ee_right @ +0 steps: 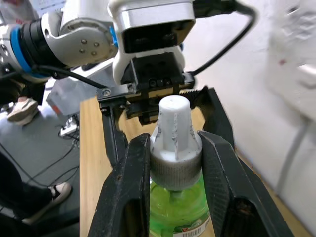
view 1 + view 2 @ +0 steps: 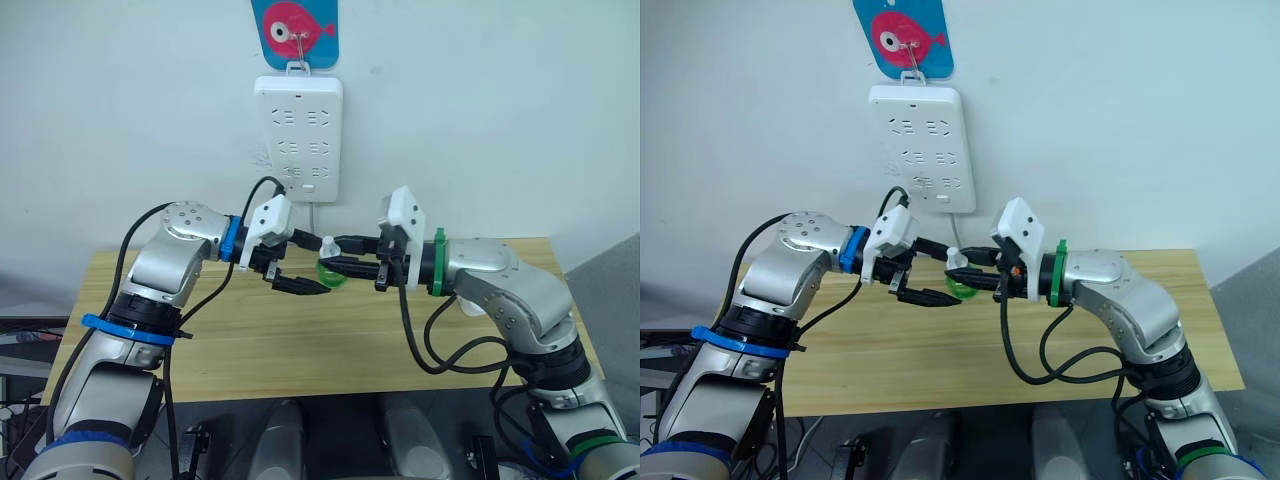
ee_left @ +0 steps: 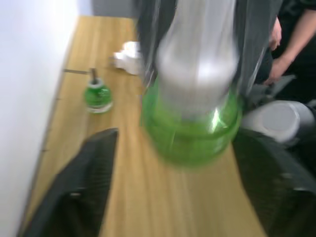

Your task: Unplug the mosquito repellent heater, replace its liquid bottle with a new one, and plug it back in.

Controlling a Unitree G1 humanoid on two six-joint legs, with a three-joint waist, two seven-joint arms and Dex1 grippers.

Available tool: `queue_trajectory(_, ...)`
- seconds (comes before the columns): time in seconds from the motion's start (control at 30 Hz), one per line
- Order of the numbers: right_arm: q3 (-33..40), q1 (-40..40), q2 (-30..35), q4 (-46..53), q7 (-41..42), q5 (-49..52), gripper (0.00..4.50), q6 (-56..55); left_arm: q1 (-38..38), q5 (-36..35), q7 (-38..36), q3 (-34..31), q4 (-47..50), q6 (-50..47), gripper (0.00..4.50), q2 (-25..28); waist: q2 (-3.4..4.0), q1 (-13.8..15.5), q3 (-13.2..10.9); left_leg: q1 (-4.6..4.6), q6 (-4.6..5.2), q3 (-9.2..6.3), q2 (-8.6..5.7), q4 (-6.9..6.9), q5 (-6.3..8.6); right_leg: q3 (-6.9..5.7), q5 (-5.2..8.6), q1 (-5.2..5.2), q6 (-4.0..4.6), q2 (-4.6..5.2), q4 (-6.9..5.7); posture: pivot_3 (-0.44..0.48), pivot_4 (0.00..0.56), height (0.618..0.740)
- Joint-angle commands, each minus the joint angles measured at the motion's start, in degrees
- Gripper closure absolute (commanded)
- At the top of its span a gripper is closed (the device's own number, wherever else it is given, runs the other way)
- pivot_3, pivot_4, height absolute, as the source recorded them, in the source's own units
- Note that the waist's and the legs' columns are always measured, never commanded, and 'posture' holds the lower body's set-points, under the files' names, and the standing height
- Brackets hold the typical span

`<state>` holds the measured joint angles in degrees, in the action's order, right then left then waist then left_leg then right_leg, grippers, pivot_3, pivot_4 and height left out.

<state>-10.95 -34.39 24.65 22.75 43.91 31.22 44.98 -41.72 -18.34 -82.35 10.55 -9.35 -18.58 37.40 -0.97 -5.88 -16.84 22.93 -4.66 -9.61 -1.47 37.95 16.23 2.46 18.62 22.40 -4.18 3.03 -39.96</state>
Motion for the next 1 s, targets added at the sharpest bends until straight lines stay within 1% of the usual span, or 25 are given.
queue_trajectory(0.03,3.17,0.18,0.32,3.13,1.34,3.42,3.45,-0.86,1.1,-3.34,1.75,-2.9,2.23,-3.51,0.0,-0.37,0.0,-0.29,0.0,0.0,0.0,0.0,0.0,0.0,0.0,0.0,0.0,0.0,0.0,0.0,0.0,-0.108,0.211,0.74)
queue_trajectory(0.1,4.37,0.04,0.14,3.48,1.07,4.72,3.45,-0.54,1.6,-5.36,3.31,-3.75,4.01,-7.52,0.0,-0.94,0.0,-0.35,0.0,0.0,0.0,0.01,0.01,0.0,0.0,0.0,0.0,0.0,0.0,0.01,0.0,-0.107,0.21,0.74)
queue_trajectory(0.2,4.96,-0.35,0.0,4.01,0.79,5.73,3.45,-0.24,2.37,-7.33,3.95,-3.59,7.35,-11.32,0.0,-1.2,-0.01,-0.36,0.02,0.01,0.0,-0.01,0.03,0.01,0.0,0.0,0.0,0.0,0.0,0.02,-0.01,-0.106,0.208,0.74)
queue_trajectory(0.33,4.74,-0.78,0.21,4.28,0.74,6.06,3.45,-0.28,2.21,-10.46,6.51,-4.42,10.38,-15.46,0.0,-3.11,-0.01,-0.41,0.1,0.0,-0.01,-0.01,0.03,0.02,-0.01,0.0,0.0,0.0,0.0,0.02,-0.03,-0.106,0.2,0.74)
queue_trajectory(0.43,4.48,-1.02,0.33,4.26,0.83,6.0,3.45,-0.4,2.22,-11.37,7.36,-4.61,11.58,-15.91,0.0,-3.88,-0.01,-0.51,0.12,0.0,-0.01,0.01,0.02,0.04,-0.01,0.0,0.0,-0.01,0.0,0.02,-0.04,-0.106,0.2,0.74)
queue_trajectory(0.57,4.35,-1.28,0.55,4.04,1.2,5.98,3.45,-0.58,2.74,-10.69,6.27,-3.56,12.25,-14.13,0.0,-3.21,-0.01,-0.59,0.14,-0.01,-0.02,0.02,0.01,0.03,-0.01,0.0,0.0,0.0,0.0,0.01,-0.04,-0.105,0.197,0.74)
queue_trajectory(0.67,4.28,-1.44,0.62,4.14,1.42,6.05,3.45,-0.65,3.2,-9.91,5.85,-3.3,11.78,-12.09,0.58,-3.08,-0.02,-0.58,0.17,-0.01,-0.02,0.02,0.01,0.03,-0.01,0.0,-0.01,-0.01,0.01,0.01,-0.04,-0.104,0.196,0.74)
queue_trajectory(0.83,3.87,-1.39,1.06,4.41,2.24,6.02,3.45,-0.9,2.59,-10.3,6.6,-3.9,10.76,-11.49,2.1,-4.09,-0.03,-0.57,0.22,0.0,-0.02,0.02,0.0,0.04,-0.02,0.0,-0.01,0.0,0.01,0.02,-0.04,-0.101,0.193,0.74)
queue_trajectory(0.87,3.71,-1.33,1.22,4.51,2.44,5.94,3.45,-1.02,2.51,-10.28,6.75,-3.95,10.7,-11.32,2.2,-4.25,-0.03,-0.57,0.24,-0.01,-0.02,0.02,0.01,0.04,-0.01,0.0,-0.01,-0.01,0.01,0.02,-0.04,-0.101,0.193,0.74)
queue_trajectory(1.0,3.13,-1.17,1.72,4.71,3.15,5.92,3.45,-1.46,2.86,-10.65,7.48,-3.98,12.03,-11.24,2.2,-4.82,-0.04,-0.58,0.28,-0.01,-0.02,0.02,0.0,0.04,-0.02,0.0,-0.01,0.0,0.01,0.02,-0.05,-0.097,0.19,0.74)
